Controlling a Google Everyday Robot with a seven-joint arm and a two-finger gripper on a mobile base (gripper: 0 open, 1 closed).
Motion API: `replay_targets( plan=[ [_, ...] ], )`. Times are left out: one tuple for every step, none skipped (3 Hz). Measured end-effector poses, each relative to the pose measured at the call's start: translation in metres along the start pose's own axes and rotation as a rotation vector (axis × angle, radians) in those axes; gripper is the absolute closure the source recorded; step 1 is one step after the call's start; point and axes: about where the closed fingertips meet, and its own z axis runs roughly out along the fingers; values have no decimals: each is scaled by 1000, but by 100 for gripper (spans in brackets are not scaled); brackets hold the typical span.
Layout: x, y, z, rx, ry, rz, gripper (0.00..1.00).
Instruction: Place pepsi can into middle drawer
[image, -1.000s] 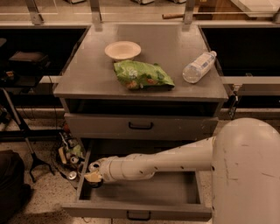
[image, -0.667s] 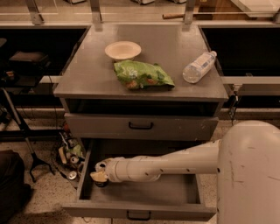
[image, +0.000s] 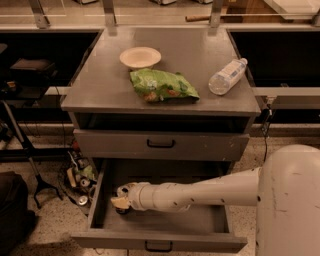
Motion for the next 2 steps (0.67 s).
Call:
replay_targets(
  plan=[
    [5,-4,-3,4,-21,5,50],
    [7,-4,-4,3,-37,3,27]
  ],
)
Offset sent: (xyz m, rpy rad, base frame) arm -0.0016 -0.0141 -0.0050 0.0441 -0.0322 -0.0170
